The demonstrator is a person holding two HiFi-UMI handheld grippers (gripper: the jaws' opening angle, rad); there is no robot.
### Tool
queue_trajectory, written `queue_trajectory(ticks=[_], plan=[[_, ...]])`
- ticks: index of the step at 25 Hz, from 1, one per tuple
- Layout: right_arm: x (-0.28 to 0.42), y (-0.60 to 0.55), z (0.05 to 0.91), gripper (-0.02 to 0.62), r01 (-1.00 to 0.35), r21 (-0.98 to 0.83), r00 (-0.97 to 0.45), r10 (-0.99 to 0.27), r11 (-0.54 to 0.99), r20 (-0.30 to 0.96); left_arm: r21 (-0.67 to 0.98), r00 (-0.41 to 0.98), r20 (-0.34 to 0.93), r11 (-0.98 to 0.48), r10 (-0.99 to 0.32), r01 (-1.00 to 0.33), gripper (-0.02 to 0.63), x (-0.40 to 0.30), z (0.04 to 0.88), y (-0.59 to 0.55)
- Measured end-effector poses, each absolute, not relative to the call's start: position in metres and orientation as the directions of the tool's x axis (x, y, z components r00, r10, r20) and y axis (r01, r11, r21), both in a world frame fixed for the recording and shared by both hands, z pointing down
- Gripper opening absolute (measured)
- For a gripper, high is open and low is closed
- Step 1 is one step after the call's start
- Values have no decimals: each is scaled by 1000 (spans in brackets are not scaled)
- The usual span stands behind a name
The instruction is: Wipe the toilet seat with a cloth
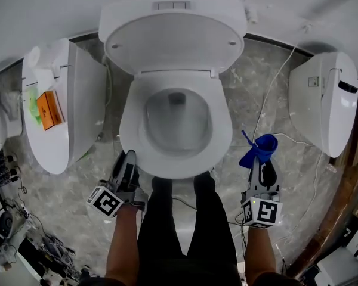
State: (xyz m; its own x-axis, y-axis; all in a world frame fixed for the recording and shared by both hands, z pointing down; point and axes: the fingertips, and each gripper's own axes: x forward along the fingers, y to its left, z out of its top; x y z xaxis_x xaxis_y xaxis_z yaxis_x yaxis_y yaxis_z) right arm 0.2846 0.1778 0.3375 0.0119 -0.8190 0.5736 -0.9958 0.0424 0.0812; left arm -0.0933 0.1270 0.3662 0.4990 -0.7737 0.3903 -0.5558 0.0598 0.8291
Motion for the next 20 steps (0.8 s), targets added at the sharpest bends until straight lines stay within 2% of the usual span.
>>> queue_trajectory(ticks=[10,14,20], plan=[[274,180,339,92,-996,63,-13,-817,60,576,931,355,200,64,-913,-359,215,-92,309,68],[268,176,340,92,-998,50,-12,-819,50,573,945,308,101,-6,-946,-328,227,-90,287,42],[261,166,341,92,-997,40,-31,-829,64,559,939,325,-27,-136,-945,-316,233,-84,265,10]])
